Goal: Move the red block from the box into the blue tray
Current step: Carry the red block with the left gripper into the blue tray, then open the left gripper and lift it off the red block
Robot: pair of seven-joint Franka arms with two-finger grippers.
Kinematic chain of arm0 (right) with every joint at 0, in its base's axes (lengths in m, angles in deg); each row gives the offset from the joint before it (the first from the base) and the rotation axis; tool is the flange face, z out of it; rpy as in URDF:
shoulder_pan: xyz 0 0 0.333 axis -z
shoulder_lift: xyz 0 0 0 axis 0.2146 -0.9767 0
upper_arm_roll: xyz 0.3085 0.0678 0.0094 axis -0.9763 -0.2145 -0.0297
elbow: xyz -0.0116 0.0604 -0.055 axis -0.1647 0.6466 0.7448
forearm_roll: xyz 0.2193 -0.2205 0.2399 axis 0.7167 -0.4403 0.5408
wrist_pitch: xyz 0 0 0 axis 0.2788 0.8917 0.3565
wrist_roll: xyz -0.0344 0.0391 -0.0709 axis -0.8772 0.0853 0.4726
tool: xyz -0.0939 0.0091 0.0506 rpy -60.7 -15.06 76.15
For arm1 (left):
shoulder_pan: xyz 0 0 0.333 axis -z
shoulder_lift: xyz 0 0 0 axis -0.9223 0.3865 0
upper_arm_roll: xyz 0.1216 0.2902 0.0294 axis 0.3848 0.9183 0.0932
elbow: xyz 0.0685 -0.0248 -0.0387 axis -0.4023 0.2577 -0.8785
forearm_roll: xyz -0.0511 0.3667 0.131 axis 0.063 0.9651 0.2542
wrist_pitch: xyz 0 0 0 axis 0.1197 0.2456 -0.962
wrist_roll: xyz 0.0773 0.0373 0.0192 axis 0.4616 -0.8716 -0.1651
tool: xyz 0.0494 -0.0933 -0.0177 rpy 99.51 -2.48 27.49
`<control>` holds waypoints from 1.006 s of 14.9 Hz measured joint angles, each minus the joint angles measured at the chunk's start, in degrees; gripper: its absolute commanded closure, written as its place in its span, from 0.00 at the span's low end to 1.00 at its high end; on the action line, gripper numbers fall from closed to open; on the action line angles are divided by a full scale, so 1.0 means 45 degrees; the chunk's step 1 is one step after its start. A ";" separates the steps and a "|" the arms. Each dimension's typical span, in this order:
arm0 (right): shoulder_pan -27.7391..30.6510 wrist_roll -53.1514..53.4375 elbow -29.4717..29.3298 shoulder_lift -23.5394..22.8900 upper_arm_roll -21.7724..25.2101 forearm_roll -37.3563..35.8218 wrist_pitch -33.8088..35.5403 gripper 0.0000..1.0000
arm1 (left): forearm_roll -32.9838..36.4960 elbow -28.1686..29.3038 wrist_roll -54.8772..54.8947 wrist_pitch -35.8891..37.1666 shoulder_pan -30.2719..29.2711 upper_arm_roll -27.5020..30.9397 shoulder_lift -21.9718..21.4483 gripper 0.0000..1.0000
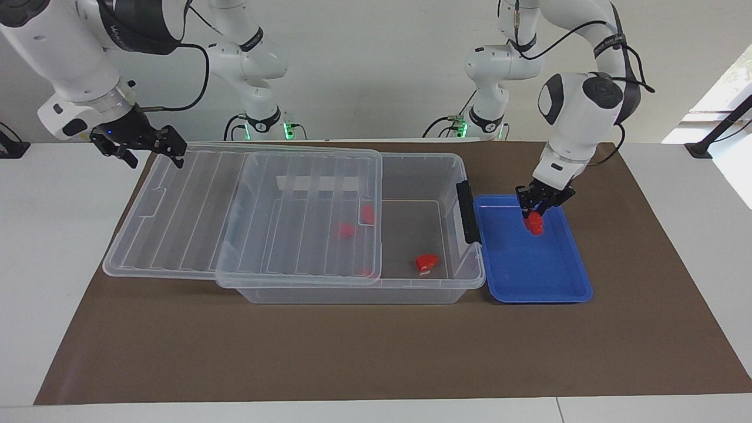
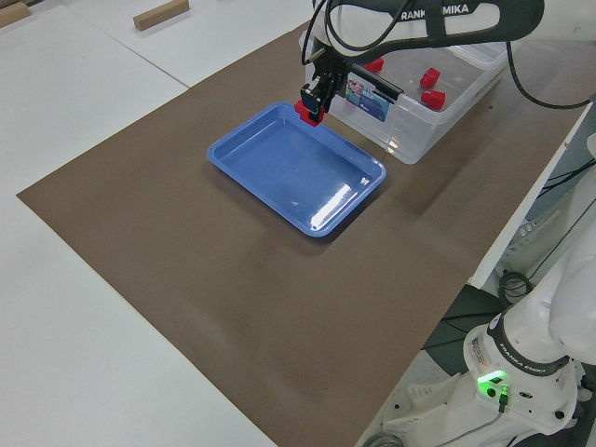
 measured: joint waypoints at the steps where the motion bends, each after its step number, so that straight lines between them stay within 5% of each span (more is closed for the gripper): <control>1: 0.0000 0.0000 0.0000 0.0000 0.0000 0.0000 0.0000 0.00 | 0.0000 0.0254 0.0172 -0.0566 -0.0125 0.0002 0.0274 1.00; 8: 0.0000 0.0000 0.0000 0.0000 0.0001 0.0000 -0.0003 0.00 | 0.0000 0.0468 0.0421 -0.3140 -0.0478 -0.0007 0.2381 1.00; 9: 0.0000 0.0000 -0.0001 0.0000 0.0002 0.0000 -0.0003 0.22 | 0.0000 0.0464 0.0487 -0.3155 -0.0523 -0.0009 0.2445 0.91; 10: 0.0002 0.0000 -0.0002 0.0000 0.0013 -0.0005 -0.0007 0.53 | 0.0000 0.0452 0.0529 -0.3154 -0.0578 -0.0013 0.2452 0.31; 11: 0.0007 -0.0022 -0.0002 0.0000 0.0054 -0.0014 -0.0035 0.78 | 0.0000 0.0422 0.0541 -0.3153 -0.0591 -0.0014 0.2450 0.00; 12: 0.0015 -0.0198 0.0000 0.0000 0.0143 -0.0024 -0.0131 0.96 | 0.0000 0.0392 0.0549 -0.3152 -0.0590 -0.0036 0.2447 0.00; 15: 0.0081 -0.1694 0.0065 -0.0047 0.1071 -0.0048 -0.0762 1.00 | 0.0000 0.0094 0.0551 -0.2833 -0.0586 -0.0124 0.2306 0.00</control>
